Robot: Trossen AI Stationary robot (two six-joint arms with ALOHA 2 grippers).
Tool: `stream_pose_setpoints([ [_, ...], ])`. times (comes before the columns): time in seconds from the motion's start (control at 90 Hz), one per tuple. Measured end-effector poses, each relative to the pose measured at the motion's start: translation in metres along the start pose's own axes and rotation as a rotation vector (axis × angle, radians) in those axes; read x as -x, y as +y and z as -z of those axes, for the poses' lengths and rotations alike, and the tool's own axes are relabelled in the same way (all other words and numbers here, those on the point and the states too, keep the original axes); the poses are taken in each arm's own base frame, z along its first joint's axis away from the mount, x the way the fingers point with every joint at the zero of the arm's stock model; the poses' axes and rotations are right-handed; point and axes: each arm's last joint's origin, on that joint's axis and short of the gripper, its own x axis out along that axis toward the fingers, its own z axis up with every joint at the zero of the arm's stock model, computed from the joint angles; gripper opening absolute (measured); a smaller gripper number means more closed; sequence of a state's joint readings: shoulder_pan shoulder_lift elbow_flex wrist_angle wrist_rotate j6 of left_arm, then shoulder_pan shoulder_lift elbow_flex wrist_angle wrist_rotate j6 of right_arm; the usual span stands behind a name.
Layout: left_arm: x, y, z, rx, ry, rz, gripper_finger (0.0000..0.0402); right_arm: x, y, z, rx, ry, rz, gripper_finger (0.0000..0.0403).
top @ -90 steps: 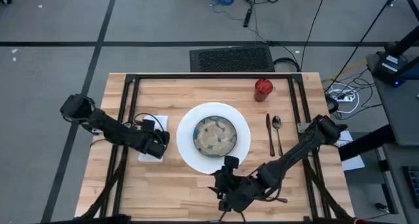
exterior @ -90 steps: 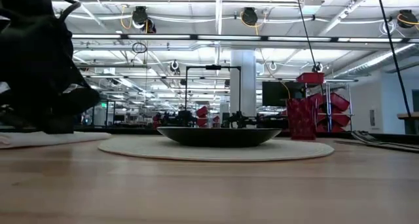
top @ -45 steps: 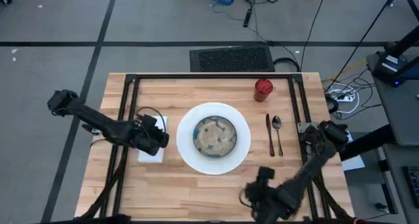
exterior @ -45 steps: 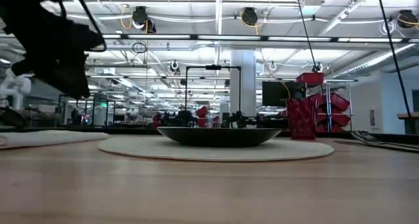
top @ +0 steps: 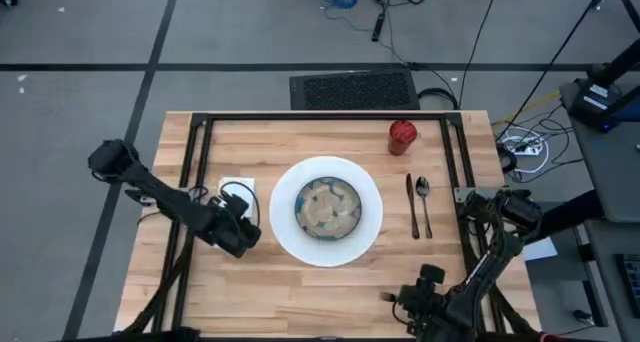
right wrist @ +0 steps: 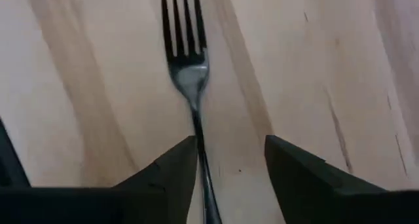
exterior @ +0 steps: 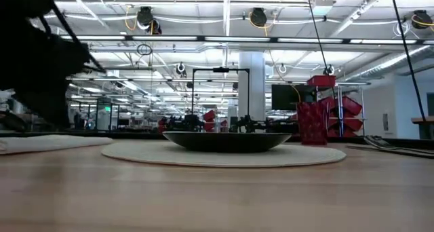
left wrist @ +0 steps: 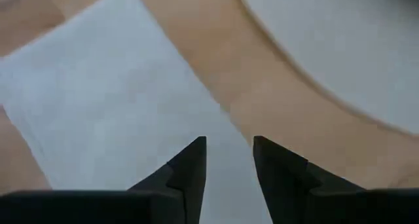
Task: Set table place
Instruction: Fold the white table napkin, then put the fork on the white table napkin
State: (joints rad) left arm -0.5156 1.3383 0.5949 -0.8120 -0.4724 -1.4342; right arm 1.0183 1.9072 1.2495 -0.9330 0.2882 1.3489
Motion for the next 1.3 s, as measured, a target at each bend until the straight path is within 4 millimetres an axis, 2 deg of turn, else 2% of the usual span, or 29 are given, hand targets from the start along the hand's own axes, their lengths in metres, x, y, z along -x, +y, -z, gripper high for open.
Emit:
stream_pose_setpoints([
  [0.156, -0.016, -0.008, 0.006, -0.016, 0.034, -0.052, 0.0114, -0.001, 0.0, -0.002, 0.075, 0.007, -0.002, 0.0158],
  [0.3, -0.024, -0.015, 0.005, -0.006, 0.011, -0.049, 0.0114, -0.002, -0.001, -0.006, 0.06, 0.06, -0.021, 0.0157],
  [0.444, -0.024, -0.015, 0.005, -0.014, 0.005, -0.049, 0.0114, -0.003, 0.005, -0.01, 0.053, 0.032, -0.084, 0.0153],
  [0.689, -0.019, -0.012, 0.002, -0.037, -0.003, -0.028, 0.0114, -0.017, 0.006, -0.013, 0.043, 0.049, -0.039, 0.0138],
  [0.944, 0.005, -0.005, -0.01, -0.094, -0.051, 0.099, 0.0114, -0.021, 0.007, -0.018, 0.032, 0.077, -0.053, 0.0098],
  [1.167, 0.041, 0.004, -0.029, -0.075, -0.245, 0.231, 0.0114, -0.024, 0.006, -0.029, -0.017, 0.143, -0.091, 0.0016],
  [1.3, 0.063, 0.013, -0.034, -0.064, -0.328, 0.318, 0.0114, -0.024, 0.002, -0.039, -0.056, 0.161, -0.106, 0.0007],
])
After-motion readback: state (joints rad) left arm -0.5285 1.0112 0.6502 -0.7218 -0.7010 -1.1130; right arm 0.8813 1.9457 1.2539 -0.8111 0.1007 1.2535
